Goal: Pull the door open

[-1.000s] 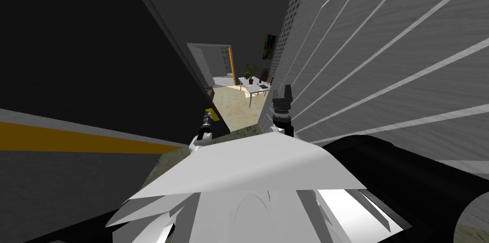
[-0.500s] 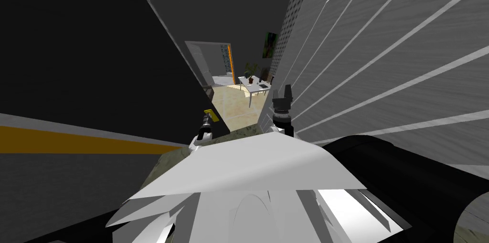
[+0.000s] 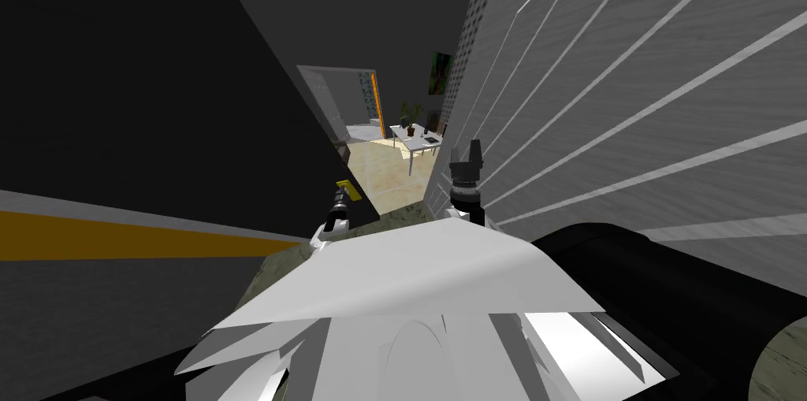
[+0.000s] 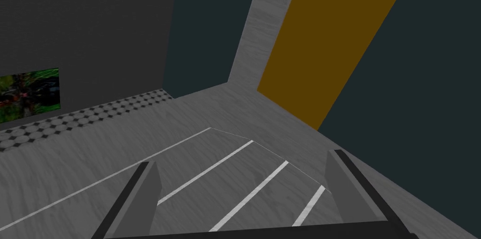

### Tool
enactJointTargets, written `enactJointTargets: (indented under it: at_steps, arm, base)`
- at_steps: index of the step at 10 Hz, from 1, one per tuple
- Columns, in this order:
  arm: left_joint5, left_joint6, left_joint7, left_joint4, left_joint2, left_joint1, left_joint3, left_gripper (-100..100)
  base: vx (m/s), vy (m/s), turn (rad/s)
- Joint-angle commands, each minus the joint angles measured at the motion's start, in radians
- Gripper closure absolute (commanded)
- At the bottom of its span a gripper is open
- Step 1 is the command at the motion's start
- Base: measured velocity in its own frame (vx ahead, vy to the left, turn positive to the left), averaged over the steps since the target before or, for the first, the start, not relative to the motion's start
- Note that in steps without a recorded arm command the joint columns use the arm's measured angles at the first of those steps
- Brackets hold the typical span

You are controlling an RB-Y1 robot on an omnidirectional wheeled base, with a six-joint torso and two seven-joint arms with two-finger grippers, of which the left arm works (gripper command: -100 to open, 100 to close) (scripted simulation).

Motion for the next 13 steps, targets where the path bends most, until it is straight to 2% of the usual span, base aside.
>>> enactJointTargets:
  at_steps: [1,6,7,8,9,10,13]
  arm:
    - [0.002,-0.005,0.015,-0.006,0.015,0.015,-0.015,100]
    - [0.009,-0.028,0.070,-0.020,0.076,0.041,-0.063,100]
    - [0.010,-0.031,0.076,-0.021,0.083,0.045,-0.068,100]
    - [0.009,-0.030,0.070,-0.017,0.075,0.040,-0.066,100]
    - [0.011,-0.043,0.088,-0.031,0.096,0.062,-0.085,100]
    - [0.011,-0.046,0.092,-0.035,0.102,0.068,-0.088,100]
    - [0.016,-0.079,0.130,-0.072,0.153,0.116,-0.123,100]
  base:
    - [-0.212,0.076,-0.140]
    - [-0.209,0.084,-0.152]
    - [-0.237,0.083,-0.131]
    - [-0.112,0.031,-0.042]
    - [-0.176,0.071,-0.159]
    - [-0.214,0.088,-0.135]
    - [-0.250,0.112,-0.155]
